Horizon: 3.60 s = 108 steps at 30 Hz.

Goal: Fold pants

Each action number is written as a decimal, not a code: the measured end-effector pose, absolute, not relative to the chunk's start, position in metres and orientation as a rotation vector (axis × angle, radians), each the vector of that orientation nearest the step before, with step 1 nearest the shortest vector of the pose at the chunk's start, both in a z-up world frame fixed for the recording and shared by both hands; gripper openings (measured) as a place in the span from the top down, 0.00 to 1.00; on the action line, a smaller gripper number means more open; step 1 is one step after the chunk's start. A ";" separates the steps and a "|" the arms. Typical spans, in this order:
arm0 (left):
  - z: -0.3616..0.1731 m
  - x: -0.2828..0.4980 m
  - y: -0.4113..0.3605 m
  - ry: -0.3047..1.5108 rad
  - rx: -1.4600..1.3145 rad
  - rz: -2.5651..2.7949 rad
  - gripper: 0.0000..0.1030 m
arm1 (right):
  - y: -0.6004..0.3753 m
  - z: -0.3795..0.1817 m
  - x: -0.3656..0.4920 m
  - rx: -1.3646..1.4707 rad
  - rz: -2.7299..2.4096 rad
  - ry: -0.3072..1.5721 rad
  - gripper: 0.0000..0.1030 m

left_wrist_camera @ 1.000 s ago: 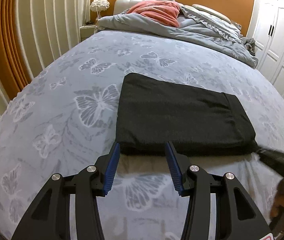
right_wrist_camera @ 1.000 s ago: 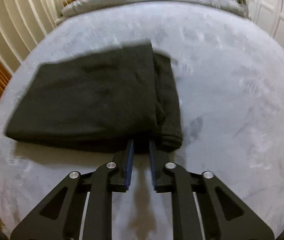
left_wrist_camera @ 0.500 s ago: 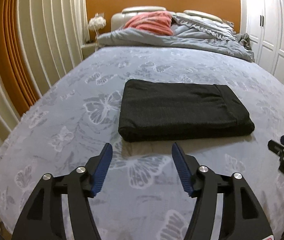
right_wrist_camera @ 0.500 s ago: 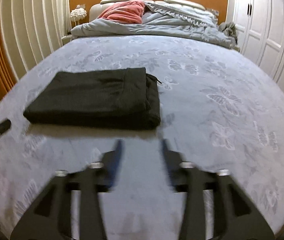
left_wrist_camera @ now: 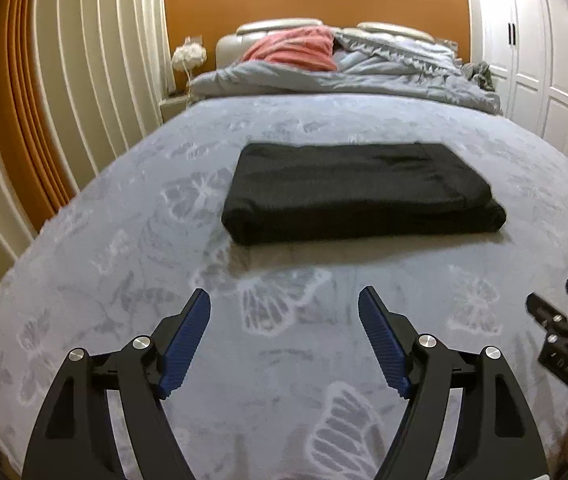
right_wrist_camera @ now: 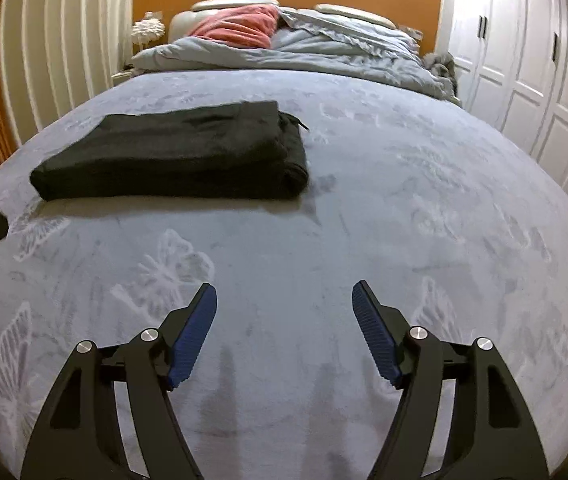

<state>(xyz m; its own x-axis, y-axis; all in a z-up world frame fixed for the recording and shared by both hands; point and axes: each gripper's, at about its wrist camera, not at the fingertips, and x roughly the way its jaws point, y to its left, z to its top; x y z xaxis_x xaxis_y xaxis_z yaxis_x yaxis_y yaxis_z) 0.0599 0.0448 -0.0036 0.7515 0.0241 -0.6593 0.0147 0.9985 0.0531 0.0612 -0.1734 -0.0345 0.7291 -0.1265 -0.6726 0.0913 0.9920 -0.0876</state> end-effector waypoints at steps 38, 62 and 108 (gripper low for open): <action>-0.038 0.239 0.130 1.035 -0.505 -0.190 0.85 | -0.229 -0.050 0.246 0.352 0.110 0.986 0.65; -0.019 0.180 0.099 1.031 -0.158 -0.019 0.64 | -0.219 -0.030 0.182 0.142 0.019 0.983 0.94; -0.019 0.050 0.065 0.639 0.034 0.056 0.16 | -0.160 -0.037 0.058 -0.032 -0.112 0.675 0.08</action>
<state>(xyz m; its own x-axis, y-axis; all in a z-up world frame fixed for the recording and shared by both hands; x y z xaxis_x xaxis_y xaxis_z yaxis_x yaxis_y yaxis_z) 0.0505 0.0649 -0.0193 0.8014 0.0629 -0.5948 -0.0420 0.9979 0.0489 0.0585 -0.1600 -0.0372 0.7751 -0.1138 -0.6215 0.0933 0.9935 -0.0656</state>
